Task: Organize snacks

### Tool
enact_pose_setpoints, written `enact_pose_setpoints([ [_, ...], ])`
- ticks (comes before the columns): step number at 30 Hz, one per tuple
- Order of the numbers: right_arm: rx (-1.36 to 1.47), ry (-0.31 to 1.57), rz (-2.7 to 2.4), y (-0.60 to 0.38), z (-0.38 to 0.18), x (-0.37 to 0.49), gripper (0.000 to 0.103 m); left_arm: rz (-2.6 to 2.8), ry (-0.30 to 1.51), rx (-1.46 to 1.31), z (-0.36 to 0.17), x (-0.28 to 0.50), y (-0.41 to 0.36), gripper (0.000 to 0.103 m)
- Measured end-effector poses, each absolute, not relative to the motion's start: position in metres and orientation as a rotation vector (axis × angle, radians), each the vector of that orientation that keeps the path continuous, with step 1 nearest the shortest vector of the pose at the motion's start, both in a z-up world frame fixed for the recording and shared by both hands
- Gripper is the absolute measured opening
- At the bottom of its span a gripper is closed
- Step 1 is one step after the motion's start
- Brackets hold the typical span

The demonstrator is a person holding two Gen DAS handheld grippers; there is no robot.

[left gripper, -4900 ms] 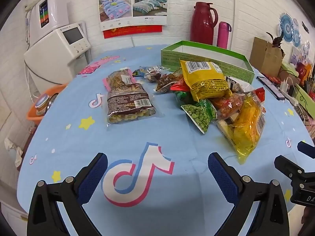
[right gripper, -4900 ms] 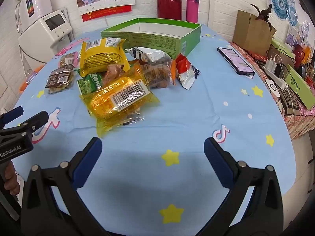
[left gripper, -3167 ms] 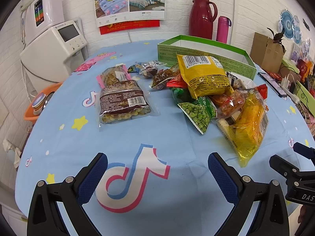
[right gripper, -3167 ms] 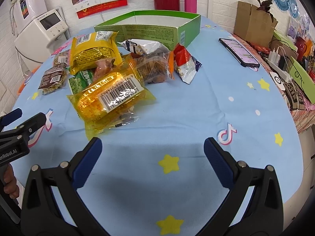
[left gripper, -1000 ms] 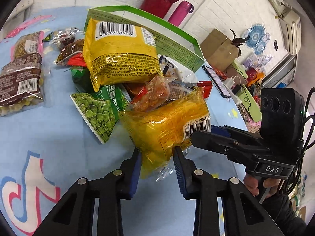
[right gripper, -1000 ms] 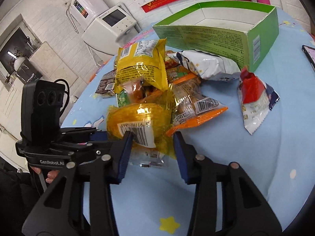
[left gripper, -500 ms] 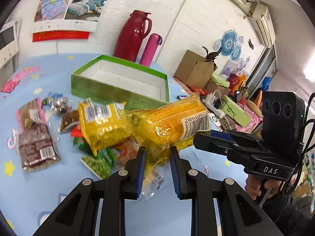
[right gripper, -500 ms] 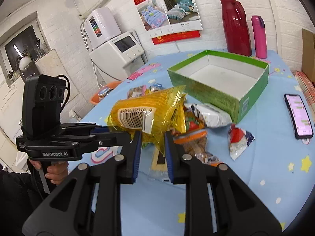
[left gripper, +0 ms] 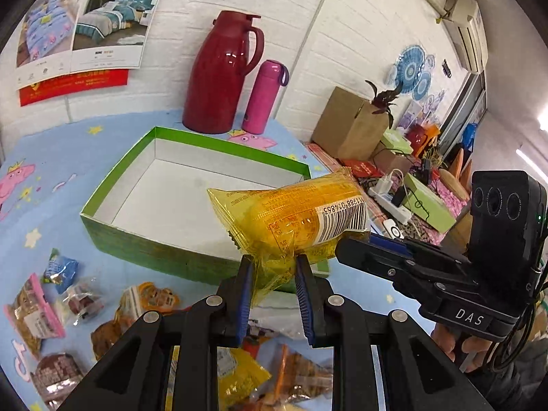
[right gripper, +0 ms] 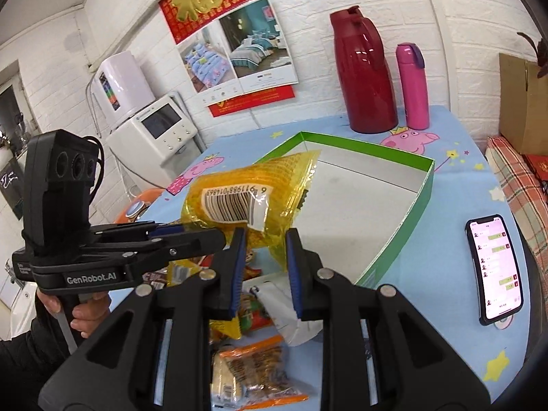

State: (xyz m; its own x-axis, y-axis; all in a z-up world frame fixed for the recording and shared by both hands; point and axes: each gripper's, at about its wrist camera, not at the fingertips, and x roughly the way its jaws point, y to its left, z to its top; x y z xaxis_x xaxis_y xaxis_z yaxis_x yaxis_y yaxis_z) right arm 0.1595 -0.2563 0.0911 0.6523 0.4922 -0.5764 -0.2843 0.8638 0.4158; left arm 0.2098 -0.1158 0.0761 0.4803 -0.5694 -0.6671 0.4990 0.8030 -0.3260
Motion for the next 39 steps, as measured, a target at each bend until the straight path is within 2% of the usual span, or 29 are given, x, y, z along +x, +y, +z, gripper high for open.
enact_pose_setpoints([
  [6,0.371,0.781,0.42,-0.274,0.064,0.191,0.025,-0.628,0.9,-0.05,0.054,0.244,-0.134,0.024],
  [8,0.374,0.791,0.414,-0.275,0.056,0.199,0.028,-0.608,0.905,-0.031,0.048,0.251,-0.137,0.026],
  [10,0.341,0.802,0.39,-0.273,0.05,0.204,0.034,-0.573,0.906,-0.005,0.043,0.255,-0.138,0.049],
  [11,0.321,0.804,0.375,-0.272,0.048,0.205,0.051,-0.555,0.902,0.004,0.042,0.255,-0.136,0.078],
  [12,0.3,0.801,0.351,-0.271,0.046,0.205,0.063,-0.525,0.885,0.003,0.042,0.253,-0.131,0.092],
  [14,0.286,0.777,0.344,-0.273,0.046,0.203,0.071,-0.475,0.851,-0.003,0.043,0.249,-0.121,0.094],
  [19,0.344,0.767,0.338,-0.28,0.058,0.194,0.073,-0.446,0.847,-0.011,0.049,0.243,-0.1,0.095],
  [24,0.362,0.712,0.341,-0.274,0.086,0.167,0.082,-0.412,0.811,0.009,0.067,0.217,-0.084,0.095],
  [31,0.392,0.665,0.405,-0.255,0.106,0.115,0.083,-0.382,0.801,-0.044,0.082,0.166,-0.052,0.095],
  [39,0.467,0.699,0.478,-0.241,0.082,0.075,0.083,-0.358,0.811,-0.148,0.058,0.119,-0.013,0.095],
])
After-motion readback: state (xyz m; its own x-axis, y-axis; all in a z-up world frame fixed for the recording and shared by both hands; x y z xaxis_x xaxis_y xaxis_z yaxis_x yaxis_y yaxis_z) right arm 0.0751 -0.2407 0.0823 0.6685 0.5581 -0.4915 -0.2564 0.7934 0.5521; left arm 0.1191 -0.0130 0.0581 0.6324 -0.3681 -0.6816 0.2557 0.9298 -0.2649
